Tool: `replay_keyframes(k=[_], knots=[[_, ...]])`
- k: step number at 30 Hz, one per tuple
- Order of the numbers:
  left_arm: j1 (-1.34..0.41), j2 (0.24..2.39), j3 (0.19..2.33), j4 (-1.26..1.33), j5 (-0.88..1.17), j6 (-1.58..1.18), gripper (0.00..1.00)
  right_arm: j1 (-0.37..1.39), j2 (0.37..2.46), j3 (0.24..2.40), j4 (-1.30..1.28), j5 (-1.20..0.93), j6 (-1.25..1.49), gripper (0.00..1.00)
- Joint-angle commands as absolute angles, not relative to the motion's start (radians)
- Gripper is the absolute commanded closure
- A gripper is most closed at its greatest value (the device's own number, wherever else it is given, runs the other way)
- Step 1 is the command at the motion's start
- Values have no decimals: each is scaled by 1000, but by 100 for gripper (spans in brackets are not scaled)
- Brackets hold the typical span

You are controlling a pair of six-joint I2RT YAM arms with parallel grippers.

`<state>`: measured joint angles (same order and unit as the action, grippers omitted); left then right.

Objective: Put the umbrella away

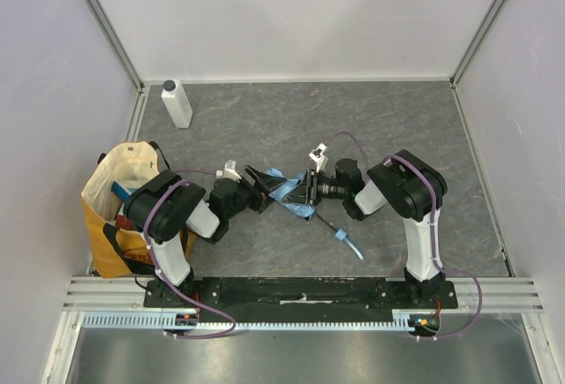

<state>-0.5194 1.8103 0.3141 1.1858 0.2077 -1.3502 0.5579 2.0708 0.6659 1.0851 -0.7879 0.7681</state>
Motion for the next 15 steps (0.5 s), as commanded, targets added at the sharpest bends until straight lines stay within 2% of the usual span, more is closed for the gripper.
replay_keyframes(k=[1,5,11,15], knots=[[-525,1864,293,1065,158,-1351,10,572,2140,624,1181,-907,962,100],[-531,1923,319,1120,176,-1364,24,572,2158,614,1311,-928,1048,100],[-538,1957,337,1170,172,-1378,20,571,2244,615,1668,-977,1291,100],[-538,1942,345,1177,155,-1356,20,569,2263,627,1706,-986,1336,100]])
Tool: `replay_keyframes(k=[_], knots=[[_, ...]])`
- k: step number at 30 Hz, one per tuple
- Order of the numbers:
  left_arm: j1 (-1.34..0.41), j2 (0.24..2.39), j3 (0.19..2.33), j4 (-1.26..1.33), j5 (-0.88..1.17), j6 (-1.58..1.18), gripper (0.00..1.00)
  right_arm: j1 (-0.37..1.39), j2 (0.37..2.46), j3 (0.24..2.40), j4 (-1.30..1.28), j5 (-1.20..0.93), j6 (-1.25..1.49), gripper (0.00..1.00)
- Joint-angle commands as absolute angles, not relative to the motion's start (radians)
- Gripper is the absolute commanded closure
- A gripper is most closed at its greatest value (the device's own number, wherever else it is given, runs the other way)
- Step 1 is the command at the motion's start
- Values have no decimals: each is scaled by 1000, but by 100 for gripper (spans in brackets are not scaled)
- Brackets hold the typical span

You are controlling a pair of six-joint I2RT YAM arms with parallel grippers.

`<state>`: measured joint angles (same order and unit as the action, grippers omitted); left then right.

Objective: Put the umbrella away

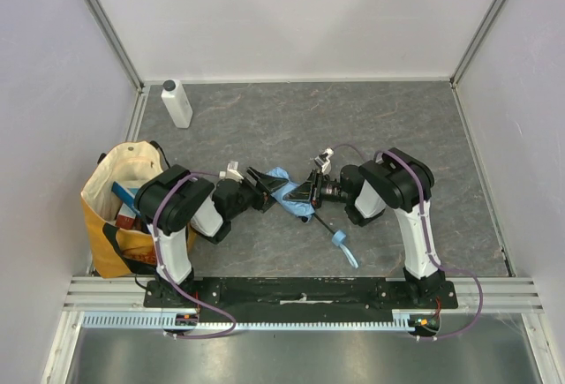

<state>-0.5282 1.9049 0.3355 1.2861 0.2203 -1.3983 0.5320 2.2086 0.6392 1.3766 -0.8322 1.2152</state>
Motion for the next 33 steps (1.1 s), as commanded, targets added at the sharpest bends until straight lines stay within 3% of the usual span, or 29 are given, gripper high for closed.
replay_keyframes(k=[1,9,11,16,18,24,29,33], knots=[[-538,1942,348,1184,150,-1353,20,571,2261,624,1704,-986,1333,100],[-549,1979,359,1302,117,-1345,41,575,2249,612,1640,-999,1286,100],[-558,1973,362,1295,101,-1341,73,577,2249,609,1623,-1002,1269,100],[-569,1921,338,1261,51,-1295,98,577,2194,600,1435,-991,1123,100],[-571,1899,321,1247,37,-1286,98,577,2140,606,1236,-962,992,98],[-575,1910,285,1295,37,-1281,98,580,1974,684,645,-827,646,73],[-577,1919,276,1318,41,-1284,98,578,1861,727,364,-694,485,34],[-578,1917,276,1322,46,-1281,98,578,1801,747,284,-640,439,20]])
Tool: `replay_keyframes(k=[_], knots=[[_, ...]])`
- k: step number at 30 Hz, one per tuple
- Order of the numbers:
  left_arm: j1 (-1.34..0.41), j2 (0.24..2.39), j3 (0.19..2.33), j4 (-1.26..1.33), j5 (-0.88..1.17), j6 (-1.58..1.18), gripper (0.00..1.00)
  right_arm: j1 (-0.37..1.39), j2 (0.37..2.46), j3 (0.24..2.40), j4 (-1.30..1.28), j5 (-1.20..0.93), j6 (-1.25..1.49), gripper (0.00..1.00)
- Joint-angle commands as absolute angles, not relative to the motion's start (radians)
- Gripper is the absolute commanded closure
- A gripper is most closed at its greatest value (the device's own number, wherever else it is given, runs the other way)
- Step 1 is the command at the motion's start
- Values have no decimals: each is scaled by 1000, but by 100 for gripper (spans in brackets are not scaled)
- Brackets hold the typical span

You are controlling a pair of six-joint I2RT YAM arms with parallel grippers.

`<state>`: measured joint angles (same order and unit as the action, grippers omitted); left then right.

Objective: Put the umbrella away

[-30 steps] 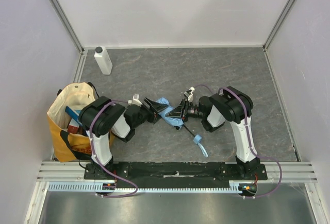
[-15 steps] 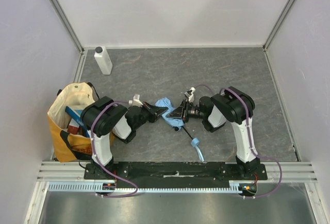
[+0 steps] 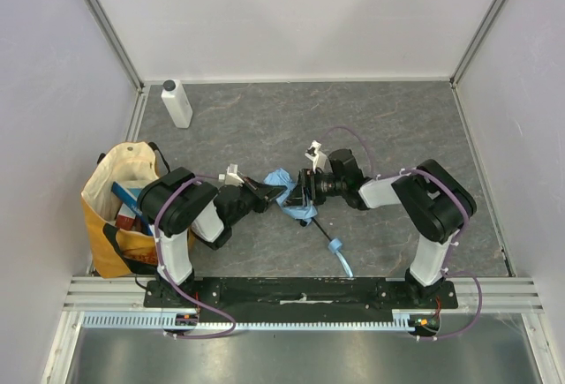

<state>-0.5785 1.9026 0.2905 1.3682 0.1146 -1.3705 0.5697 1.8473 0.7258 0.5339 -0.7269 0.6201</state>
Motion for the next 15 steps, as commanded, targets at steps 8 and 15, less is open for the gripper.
replay_keyframes(k=[8,15], knots=[[-580,1934,276,1361,61,-1292,98,583,1879,675,630,-738,600,52],[-586,1933,264,1378,66,-1290,98,583,1910,623,937,-788,729,100]])
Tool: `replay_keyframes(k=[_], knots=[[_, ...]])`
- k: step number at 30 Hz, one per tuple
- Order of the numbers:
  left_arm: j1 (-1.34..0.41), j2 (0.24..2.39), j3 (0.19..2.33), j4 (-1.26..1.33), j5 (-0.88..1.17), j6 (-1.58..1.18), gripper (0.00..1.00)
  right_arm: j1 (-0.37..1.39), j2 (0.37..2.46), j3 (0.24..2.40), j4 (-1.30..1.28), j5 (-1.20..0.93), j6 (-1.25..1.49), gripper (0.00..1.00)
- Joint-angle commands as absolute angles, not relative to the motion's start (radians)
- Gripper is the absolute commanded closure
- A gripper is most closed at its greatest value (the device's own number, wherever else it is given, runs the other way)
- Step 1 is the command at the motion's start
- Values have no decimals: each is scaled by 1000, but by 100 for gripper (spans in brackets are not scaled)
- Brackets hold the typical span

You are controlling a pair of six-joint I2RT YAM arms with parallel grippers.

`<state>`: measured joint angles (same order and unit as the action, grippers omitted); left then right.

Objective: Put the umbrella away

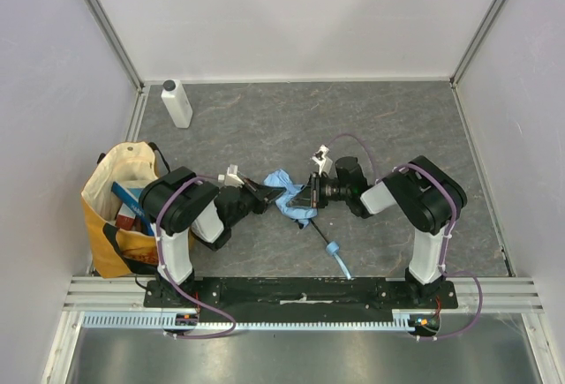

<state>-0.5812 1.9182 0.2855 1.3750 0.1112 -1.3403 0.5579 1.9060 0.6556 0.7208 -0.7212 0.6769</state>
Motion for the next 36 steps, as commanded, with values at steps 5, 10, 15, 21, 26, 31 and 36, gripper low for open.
replay_keyframes(k=[5,10,15,21,26,31,36], knots=[[-586,1899,265,1312,68,-1296,43,583,1896,632,992,-857,767,100],[-583,1901,282,1305,67,-1299,15,583,1885,611,1115,-926,857,100],[-589,1914,270,1402,109,-1282,20,569,1881,607,1108,-920,888,100],[-580,1884,157,1508,115,-1270,18,531,1876,601,1104,-876,890,100],[-563,1830,107,1490,178,-1250,13,523,1758,664,658,-792,564,100],[-537,1764,129,1422,277,-1241,10,518,1677,735,317,-726,347,100],[-526,1718,198,1405,393,-1273,9,518,1623,756,219,-675,272,100]])
